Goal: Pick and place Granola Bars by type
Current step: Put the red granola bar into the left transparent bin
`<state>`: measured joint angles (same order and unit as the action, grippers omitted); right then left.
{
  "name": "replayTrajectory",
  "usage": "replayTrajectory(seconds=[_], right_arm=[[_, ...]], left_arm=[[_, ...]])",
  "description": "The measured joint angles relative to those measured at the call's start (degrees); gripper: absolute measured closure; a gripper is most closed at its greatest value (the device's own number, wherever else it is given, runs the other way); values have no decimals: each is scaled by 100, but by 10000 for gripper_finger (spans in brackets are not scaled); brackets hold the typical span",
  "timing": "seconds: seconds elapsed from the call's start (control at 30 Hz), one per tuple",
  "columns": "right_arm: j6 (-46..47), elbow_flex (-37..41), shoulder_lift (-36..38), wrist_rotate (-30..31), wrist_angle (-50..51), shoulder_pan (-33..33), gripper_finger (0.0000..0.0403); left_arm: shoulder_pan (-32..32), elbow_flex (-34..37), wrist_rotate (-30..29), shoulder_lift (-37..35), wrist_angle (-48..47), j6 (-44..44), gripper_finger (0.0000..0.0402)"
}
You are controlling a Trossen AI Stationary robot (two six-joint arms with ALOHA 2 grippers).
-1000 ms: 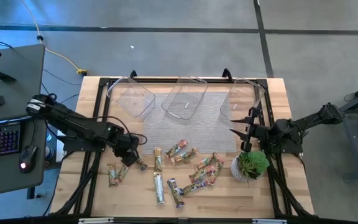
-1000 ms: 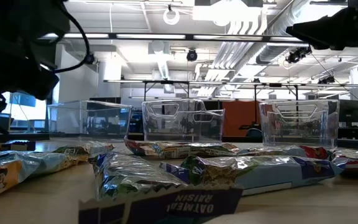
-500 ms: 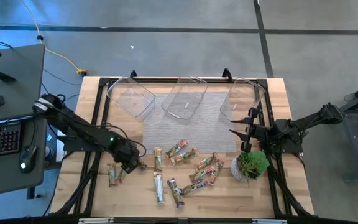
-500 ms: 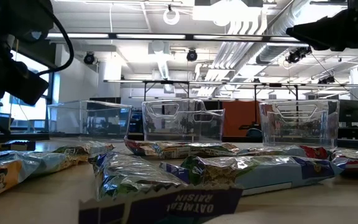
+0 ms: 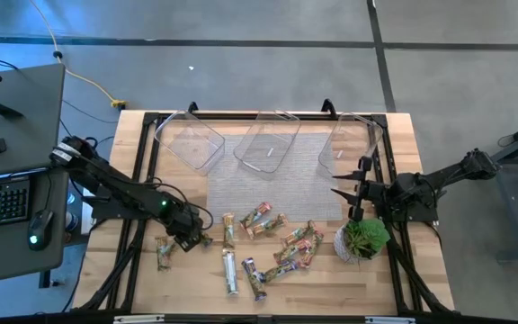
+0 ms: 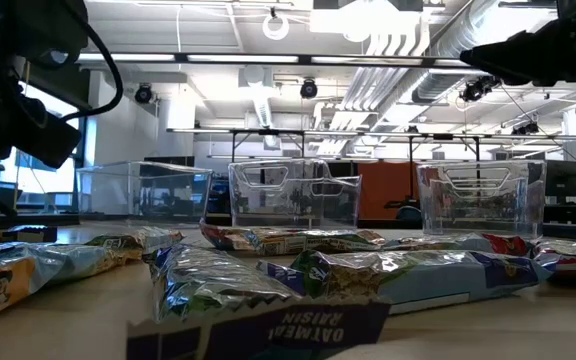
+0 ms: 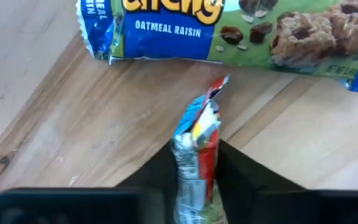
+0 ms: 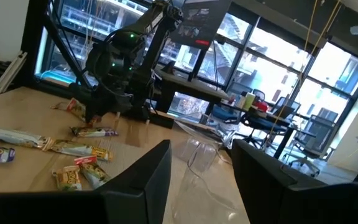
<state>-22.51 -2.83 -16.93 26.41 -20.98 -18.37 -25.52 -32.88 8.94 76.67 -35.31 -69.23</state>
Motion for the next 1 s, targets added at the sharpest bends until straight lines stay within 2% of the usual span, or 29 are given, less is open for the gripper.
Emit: replayTrajectory(seconds=[0.1, 0.17, 0.27, 0.4, 0.5, 0.6, 0.7, 0.8, 0.9, 1.0], right_arm=[[107, 0, 0, 1, 143, 0, 249], [110, 0, 0, 1, 183, 0, 249], [110, 0, 0, -1, 186, 0, 249], [110, 0, 0, -1, 185, 0, 249], [108, 0, 0, 8, 161, 0, 249], [108, 0, 0, 11, 148, 0, 249], [110, 0, 0, 12, 147, 0, 249], [149, 0, 0, 16, 145, 0, 249], [149, 0, 0, 18, 136, 0, 249], [155, -2, 2, 18, 47, 0, 249]], left_arm=[[1, 0, 52, -48, 60, 8, 374], [3, 0, 98, -107, 157, 22, 381], [5, -72, 216, -311, 213, 22, 373], [6, -572, 287, -668, 11, 362, 350], [98, -1122, -334, -898, -926, 741, 349], [417, -1772, -1478, -1041, -2193, 1070, 359], [953, -2372, -2940, -1063, -3204, 1644, 366], [1760, -2820, -3949, -1068, -3369, 2578, 364], [2844, -3059, -4107, -1066, -2930, 3789, 355], [4023, -3033, -3517, -1043, -2071, 5072, 345]])
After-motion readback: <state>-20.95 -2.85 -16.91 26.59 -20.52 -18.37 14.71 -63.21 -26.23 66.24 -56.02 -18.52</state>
